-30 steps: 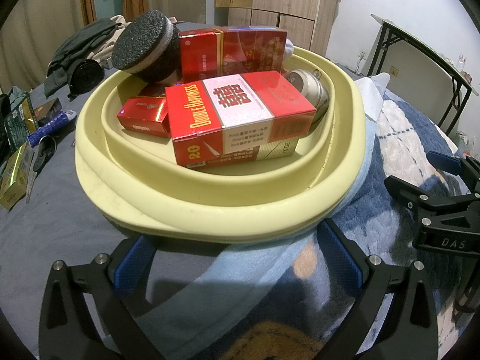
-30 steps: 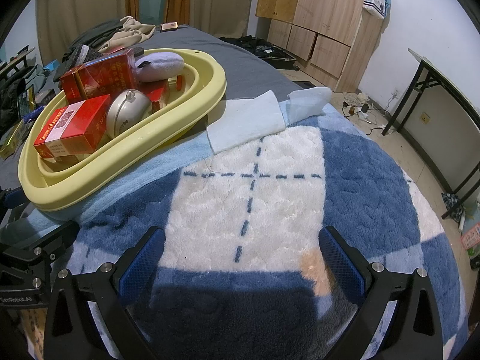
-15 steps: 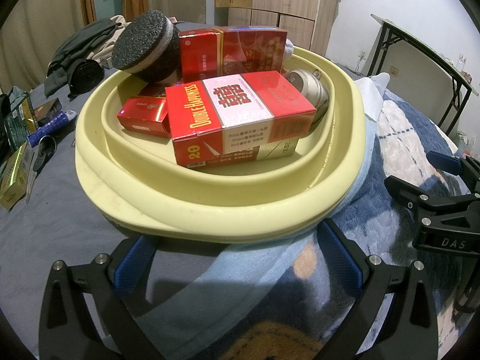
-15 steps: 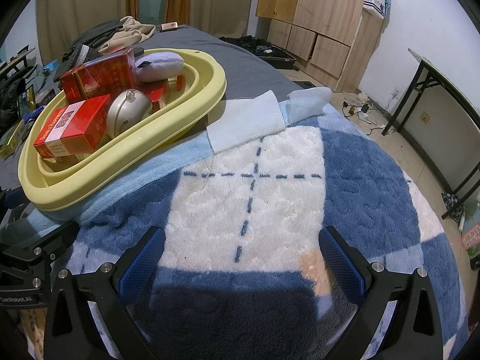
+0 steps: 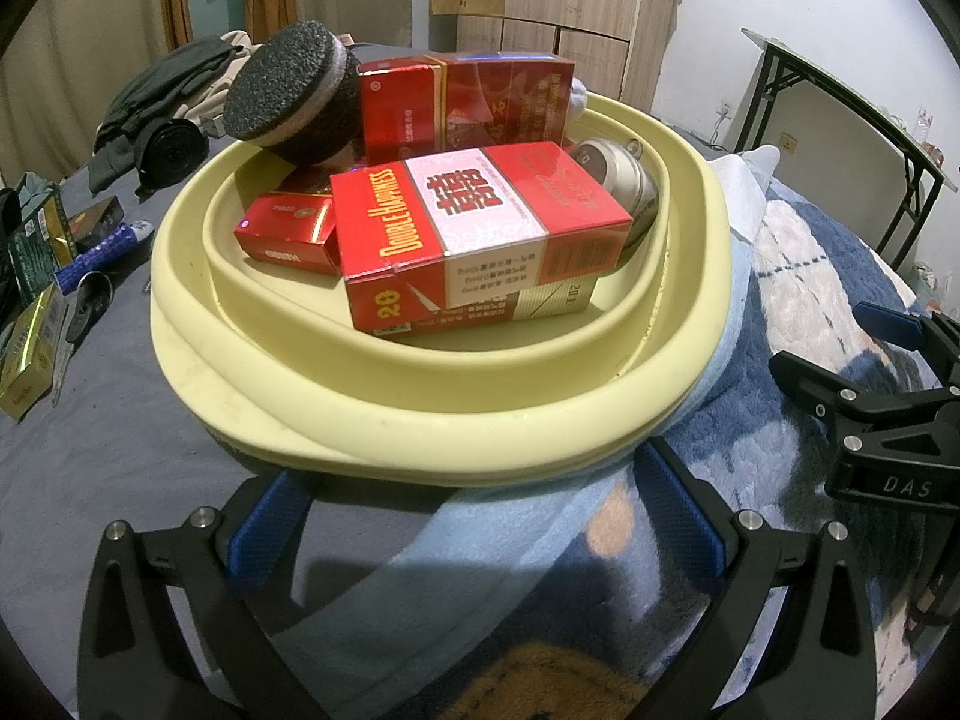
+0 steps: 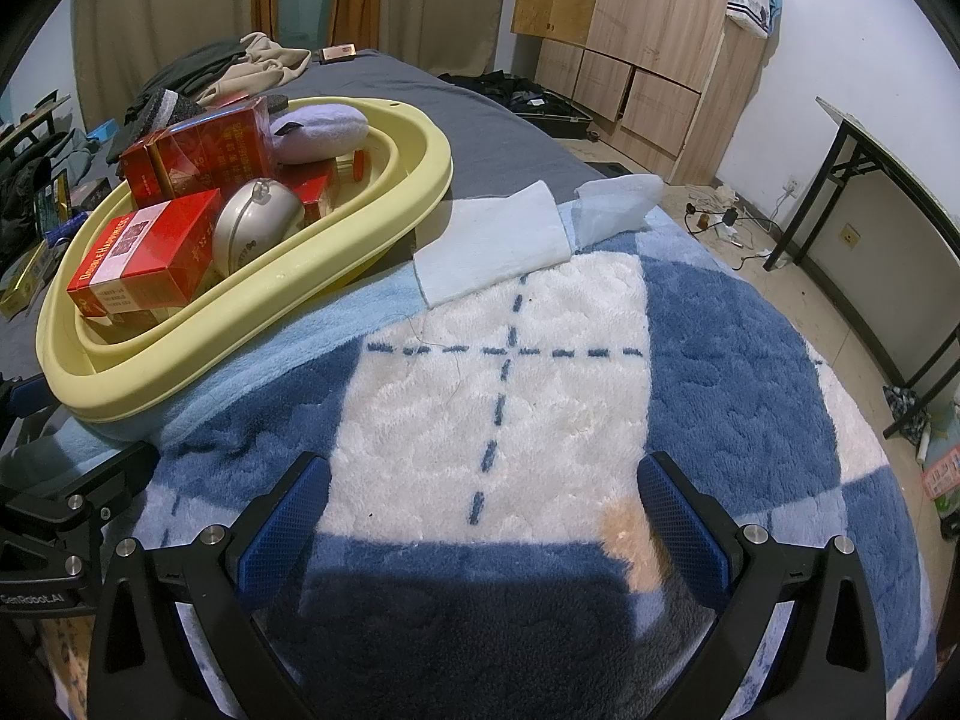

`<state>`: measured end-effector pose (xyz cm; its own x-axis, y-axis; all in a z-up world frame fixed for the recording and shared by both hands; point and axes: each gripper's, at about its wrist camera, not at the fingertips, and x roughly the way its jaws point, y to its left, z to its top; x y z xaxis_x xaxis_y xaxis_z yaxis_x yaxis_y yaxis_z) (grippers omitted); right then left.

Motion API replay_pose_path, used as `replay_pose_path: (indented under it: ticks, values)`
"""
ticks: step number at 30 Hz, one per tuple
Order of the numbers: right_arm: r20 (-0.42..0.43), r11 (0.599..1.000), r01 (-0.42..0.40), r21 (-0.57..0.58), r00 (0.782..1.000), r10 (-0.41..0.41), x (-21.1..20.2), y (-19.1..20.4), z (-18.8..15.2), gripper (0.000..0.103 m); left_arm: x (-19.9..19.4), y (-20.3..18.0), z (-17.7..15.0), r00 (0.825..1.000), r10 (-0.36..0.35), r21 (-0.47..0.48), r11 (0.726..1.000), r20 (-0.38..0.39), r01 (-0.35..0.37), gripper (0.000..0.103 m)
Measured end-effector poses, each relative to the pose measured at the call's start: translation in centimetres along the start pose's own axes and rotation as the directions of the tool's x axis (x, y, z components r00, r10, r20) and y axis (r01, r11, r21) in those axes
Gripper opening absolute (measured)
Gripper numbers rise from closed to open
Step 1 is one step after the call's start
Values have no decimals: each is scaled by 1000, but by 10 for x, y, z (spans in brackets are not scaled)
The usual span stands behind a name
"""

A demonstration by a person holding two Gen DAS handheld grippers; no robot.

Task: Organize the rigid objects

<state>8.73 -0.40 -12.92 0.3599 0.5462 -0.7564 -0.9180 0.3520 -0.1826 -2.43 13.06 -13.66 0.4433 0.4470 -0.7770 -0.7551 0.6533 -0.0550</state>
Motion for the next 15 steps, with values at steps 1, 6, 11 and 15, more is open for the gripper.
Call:
replay_pose_path:
  ticks: [1,6,11,15]
  values:
    - [-1,1000,0,0,1000,0,0,0,0,103,0,0,0,1000,0,0,1000,0,0,103]
    - [0,1000,1,0,1000,-1,0,0,0,103,2,-2,1,1000,-1,0,1000,0,1,103]
    - [0,1000,-2,1,1000,2,2,-2,1,103,1,0,1,1000,-1,-1,1000,1,1,103]
    - [0,1000,-2,1,1000,2,1,-1,1,103,1,1,0,1000,0,-1,1000,0,0,103]
